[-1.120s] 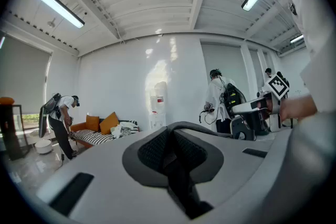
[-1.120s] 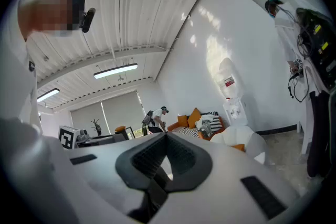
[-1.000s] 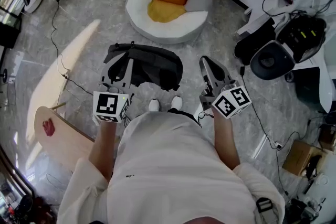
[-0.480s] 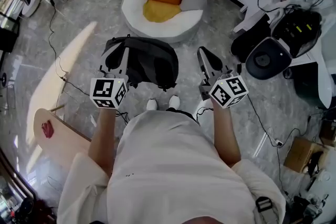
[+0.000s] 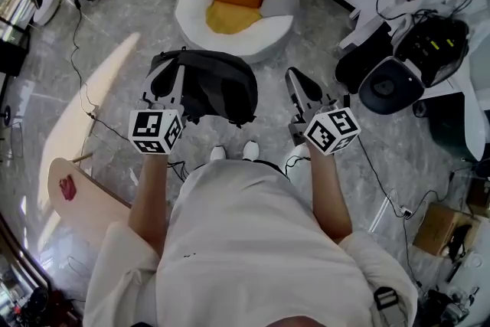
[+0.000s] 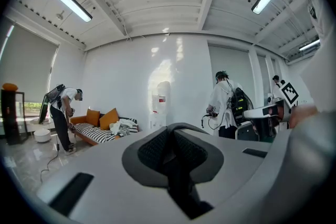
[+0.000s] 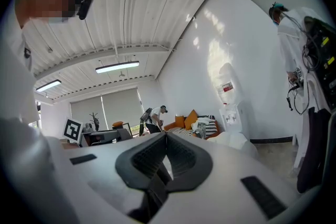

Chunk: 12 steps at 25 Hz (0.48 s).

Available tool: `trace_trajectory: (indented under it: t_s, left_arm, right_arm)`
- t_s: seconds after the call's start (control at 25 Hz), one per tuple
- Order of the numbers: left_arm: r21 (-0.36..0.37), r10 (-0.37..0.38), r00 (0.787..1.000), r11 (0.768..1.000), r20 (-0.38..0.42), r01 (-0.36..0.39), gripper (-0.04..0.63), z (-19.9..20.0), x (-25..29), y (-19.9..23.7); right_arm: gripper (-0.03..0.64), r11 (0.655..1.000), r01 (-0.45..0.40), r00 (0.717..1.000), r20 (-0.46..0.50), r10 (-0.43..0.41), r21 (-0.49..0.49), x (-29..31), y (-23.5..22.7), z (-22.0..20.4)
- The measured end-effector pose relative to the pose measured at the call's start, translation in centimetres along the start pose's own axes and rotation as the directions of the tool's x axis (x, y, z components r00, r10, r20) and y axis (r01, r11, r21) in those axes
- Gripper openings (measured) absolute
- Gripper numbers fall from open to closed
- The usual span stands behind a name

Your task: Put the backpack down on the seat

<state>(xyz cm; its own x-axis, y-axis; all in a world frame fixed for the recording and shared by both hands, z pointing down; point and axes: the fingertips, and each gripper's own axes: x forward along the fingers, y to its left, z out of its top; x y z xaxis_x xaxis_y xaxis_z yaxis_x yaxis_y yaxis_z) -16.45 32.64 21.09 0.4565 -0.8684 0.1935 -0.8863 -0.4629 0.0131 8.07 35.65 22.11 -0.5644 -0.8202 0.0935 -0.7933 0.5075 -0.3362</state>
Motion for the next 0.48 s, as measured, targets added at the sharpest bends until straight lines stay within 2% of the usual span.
trace_trajectory:
  t_s: [0.48]
  left_arm:
    - [-0.021,0.098,0.995,0.995,-0.005,-0.098,0.044,0.0,2.9,-1.4]
  right_arm:
    - [0.023,0.998,-0.053,0.998,-0.038,0.054,0.025,-0.8,-4.8,0.0]
